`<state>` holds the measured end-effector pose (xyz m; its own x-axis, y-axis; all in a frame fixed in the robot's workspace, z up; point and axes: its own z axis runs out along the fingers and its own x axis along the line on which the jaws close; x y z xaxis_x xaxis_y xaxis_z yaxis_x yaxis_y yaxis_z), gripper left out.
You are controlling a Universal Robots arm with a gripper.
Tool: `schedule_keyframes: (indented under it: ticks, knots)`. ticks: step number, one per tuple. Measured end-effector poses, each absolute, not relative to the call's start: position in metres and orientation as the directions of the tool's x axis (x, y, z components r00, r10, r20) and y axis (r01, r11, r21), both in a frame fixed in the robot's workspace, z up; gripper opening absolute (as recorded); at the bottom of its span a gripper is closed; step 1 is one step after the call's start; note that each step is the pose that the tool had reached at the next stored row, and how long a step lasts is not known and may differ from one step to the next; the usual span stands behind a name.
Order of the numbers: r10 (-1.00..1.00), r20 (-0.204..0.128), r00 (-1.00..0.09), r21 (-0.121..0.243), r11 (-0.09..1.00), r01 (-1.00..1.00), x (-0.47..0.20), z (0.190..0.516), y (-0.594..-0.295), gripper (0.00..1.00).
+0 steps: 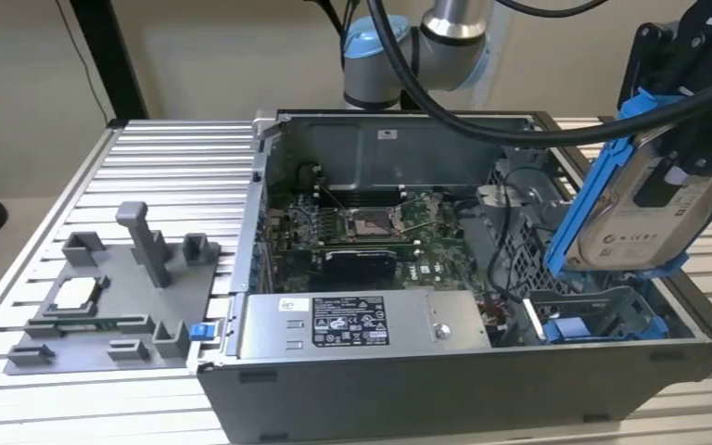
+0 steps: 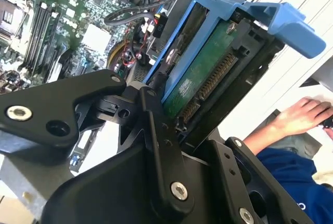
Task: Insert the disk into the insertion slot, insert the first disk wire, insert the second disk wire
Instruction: 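Insert the disk into the insertion slot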
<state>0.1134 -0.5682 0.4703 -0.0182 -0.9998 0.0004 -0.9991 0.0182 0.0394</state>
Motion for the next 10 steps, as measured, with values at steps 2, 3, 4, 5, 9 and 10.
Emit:
schedule_keyframes:
  ticks: [2,3,4,5,9,10]
  knots:
    - [-1.000,0.000,-0.018,0.039,0.018,-0.999,0.1135,0.4704,-0.5682,0.00]
    - [-1.000,0.000,-0.018,0.039,0.018,-0.999,0.1135,0.4704,-0.5682,0.00]
    - [-1.000,0.000,-0.018,0.039,0.018,-0.999,0.1135,0.4704,-0.5682,0.00]
    - [-1.000,0.000,-0.018,0.039,0.018,-0.999,0.1135,0.4703,-0.5682,0.00]
    - [-1.000,-0.001,-0.018,0.039,0.018,-0.999,0.1135,0.4681,-0.5682,0.00]
    - [-1.000,-0.001,-0.018,0.039,0.018,-0.999,0.1134,0.4665,-0.5683,0.00]
